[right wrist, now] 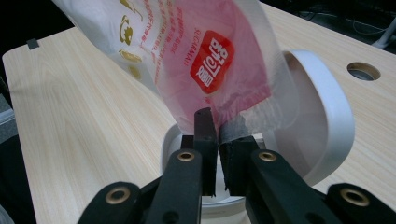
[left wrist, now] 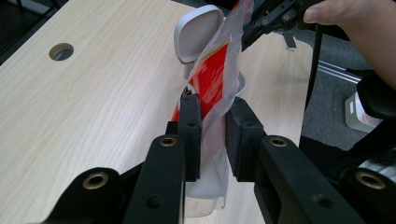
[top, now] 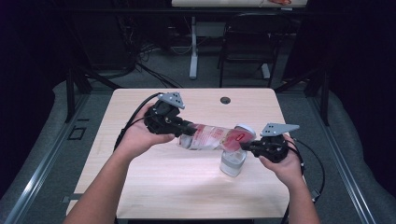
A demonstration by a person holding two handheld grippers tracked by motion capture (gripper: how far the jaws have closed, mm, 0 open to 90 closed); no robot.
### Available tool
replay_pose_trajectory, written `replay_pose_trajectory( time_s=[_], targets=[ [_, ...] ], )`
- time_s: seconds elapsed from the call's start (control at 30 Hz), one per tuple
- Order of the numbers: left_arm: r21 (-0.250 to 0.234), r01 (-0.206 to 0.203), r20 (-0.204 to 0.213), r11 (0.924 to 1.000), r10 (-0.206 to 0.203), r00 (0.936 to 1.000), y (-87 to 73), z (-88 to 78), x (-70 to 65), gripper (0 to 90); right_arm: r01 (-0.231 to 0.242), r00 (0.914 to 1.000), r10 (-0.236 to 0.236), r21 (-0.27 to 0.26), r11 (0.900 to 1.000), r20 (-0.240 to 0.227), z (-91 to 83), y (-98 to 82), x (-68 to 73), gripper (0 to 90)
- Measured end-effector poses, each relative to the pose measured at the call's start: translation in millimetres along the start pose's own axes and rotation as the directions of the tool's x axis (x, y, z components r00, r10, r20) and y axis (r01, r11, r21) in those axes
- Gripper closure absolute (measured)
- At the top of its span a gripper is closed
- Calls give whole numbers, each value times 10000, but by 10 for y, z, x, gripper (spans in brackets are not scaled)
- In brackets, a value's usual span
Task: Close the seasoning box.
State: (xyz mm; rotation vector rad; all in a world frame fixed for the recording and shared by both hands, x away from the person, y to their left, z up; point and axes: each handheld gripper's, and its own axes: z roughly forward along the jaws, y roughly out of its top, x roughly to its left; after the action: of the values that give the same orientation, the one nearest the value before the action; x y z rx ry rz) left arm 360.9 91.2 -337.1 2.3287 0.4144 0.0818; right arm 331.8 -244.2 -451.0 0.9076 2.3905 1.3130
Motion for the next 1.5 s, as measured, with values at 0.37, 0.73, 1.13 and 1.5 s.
replay_pose_trajectory(
  time_s=[0.37,0.73,1.13,1.5],
  targets=[
    [-56,-24,-24,10000,24,10000,21,-20,-14,778,62,10000,-62,109,9999,-2,12,12,21,843],
    [-55,-5,35,10000,5,10000,41,-6,-30,775,1,10000,-2,155,9999,28,17,2,8,836],
    [-49,6,38,10000,-6,10000,61,4,-16,767,-75,10000,74,111,9999,29,21,-11,-6,837],
    [-106,64,46,9999,-64,10000,56,5,-11,765,-60,10000,60,97,9999,52,24,-9,-1,837]
  ],
)
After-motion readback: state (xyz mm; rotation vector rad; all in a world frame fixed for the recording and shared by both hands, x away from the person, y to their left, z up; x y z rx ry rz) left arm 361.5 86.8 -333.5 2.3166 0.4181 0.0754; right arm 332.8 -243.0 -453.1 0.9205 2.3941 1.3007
